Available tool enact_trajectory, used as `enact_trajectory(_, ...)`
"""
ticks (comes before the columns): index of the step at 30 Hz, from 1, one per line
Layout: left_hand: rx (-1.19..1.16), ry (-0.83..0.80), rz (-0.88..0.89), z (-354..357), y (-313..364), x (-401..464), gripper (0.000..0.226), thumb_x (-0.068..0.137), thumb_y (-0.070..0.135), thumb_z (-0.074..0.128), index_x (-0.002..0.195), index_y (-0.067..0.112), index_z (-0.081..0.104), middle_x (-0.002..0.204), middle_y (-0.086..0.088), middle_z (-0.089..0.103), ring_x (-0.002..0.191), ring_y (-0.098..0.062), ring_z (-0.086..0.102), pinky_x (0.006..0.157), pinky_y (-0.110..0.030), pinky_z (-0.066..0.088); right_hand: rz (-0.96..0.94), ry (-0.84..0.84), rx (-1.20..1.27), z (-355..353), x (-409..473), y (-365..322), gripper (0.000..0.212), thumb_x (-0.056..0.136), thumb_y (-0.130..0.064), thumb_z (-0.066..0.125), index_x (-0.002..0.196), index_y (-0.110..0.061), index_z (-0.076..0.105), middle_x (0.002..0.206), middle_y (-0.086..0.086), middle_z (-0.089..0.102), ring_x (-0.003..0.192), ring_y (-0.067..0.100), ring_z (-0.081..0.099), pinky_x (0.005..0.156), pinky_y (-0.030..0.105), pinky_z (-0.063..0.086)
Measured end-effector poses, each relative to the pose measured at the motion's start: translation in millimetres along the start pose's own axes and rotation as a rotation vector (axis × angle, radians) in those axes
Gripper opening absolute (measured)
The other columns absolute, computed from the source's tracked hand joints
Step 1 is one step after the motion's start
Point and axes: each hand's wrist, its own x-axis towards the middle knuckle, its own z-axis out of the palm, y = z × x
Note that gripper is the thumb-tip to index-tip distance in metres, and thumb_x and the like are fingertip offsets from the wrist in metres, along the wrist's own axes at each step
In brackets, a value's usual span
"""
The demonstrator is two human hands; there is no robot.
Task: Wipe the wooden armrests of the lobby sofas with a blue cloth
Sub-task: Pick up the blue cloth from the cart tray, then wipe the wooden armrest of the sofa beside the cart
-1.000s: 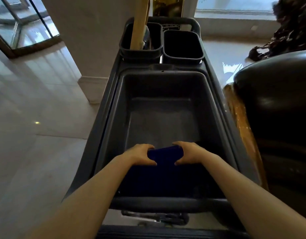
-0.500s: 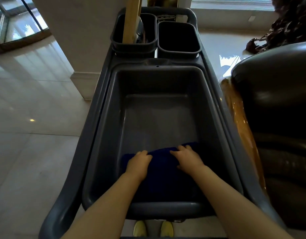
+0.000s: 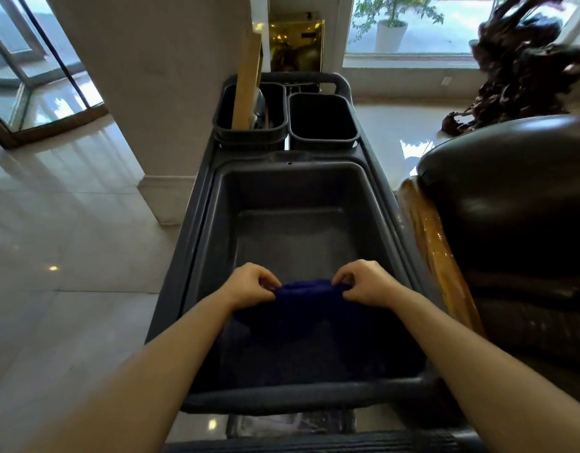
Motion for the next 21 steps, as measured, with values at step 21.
enact_trajectory(21,0.084,0.059,0.414,38.0,264.5,-25.9,0.021,0.075,0.003,0.067,0.092,0.013,0.073,0.077,0.002,0.070,0.069,-0.004,0.062,0.071,-0.019,0.049,-0.070,0.294,0.000,-190.7,-187.2,117.2,0.029,0.075,-0.011,0.066,0.091,-0.035,0.068,0.085,-0.014,0.059,0.079,0.001,0.057,0.063,0.011,0.042)
